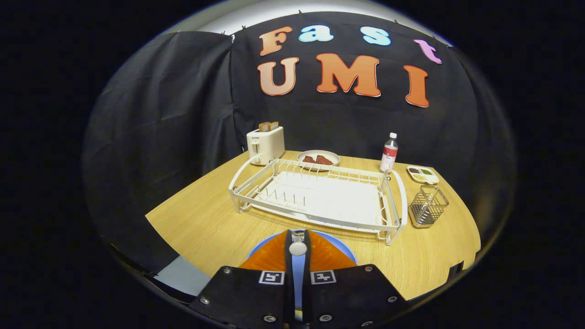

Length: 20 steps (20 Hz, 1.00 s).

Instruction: Take the plate from the dish rack, then take the spoon from the basket and place it into the plate.

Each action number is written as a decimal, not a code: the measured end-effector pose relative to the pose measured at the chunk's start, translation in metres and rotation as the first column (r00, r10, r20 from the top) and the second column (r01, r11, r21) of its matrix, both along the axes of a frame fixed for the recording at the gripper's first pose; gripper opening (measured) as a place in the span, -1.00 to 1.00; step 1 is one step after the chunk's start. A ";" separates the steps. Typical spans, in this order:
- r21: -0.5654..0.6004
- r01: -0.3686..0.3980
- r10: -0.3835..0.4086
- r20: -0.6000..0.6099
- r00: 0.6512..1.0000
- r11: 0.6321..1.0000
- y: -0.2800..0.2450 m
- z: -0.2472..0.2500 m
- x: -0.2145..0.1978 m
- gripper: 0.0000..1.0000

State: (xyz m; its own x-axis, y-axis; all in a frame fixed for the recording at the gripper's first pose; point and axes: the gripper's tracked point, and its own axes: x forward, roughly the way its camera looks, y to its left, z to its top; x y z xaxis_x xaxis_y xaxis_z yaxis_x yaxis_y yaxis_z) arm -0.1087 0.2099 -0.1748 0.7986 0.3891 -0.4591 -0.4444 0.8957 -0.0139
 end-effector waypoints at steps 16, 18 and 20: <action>0.064 0.067 -0.067 0.002 0.998 0.996 -0.047 0.040 0.044 0.25; 0.076 0.086 -0.088 0.031 0.996 0.993 -0.064 0.066 0.056 0.48; 0.092 0.108 -0.115 0.068 0.991 0.990 -0.082 0.092 0.070 0.62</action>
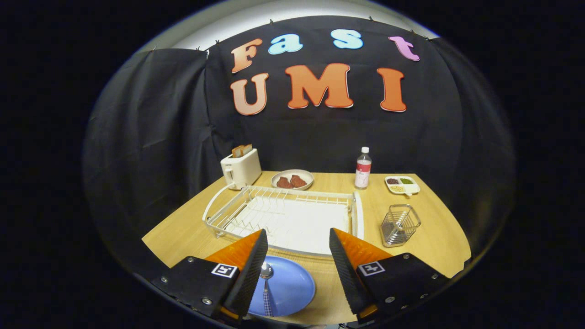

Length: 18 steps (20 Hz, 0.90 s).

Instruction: Take the plate from the dish rack, then take the spoon from the basket and place it into the plate.

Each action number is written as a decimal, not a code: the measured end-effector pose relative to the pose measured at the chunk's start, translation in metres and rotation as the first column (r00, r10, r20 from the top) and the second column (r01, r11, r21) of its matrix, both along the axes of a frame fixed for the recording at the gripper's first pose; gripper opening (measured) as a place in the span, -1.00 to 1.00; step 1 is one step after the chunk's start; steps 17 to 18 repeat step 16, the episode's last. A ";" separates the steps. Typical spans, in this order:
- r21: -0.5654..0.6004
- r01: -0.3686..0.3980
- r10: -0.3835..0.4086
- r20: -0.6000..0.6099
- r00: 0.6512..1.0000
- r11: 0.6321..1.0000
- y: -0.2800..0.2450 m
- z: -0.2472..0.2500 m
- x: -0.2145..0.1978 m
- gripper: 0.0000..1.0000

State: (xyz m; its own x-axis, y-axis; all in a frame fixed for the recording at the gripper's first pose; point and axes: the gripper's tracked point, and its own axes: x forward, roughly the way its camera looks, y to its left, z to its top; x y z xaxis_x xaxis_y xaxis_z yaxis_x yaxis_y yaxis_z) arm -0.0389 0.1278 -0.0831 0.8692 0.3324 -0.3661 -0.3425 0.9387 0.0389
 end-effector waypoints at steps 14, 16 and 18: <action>0.052 0.249 -0.254 0.172 0.952 0.967 -0.131 0.102 0.048 0.94; 0.066 0.254 -0.262 0.180 0.948 0.965 -0.137 0.108 0.046 0.95; 0.066 0.254 -0.262 0.180 0.948 0.965 -0.137 0.108 0.046 0.95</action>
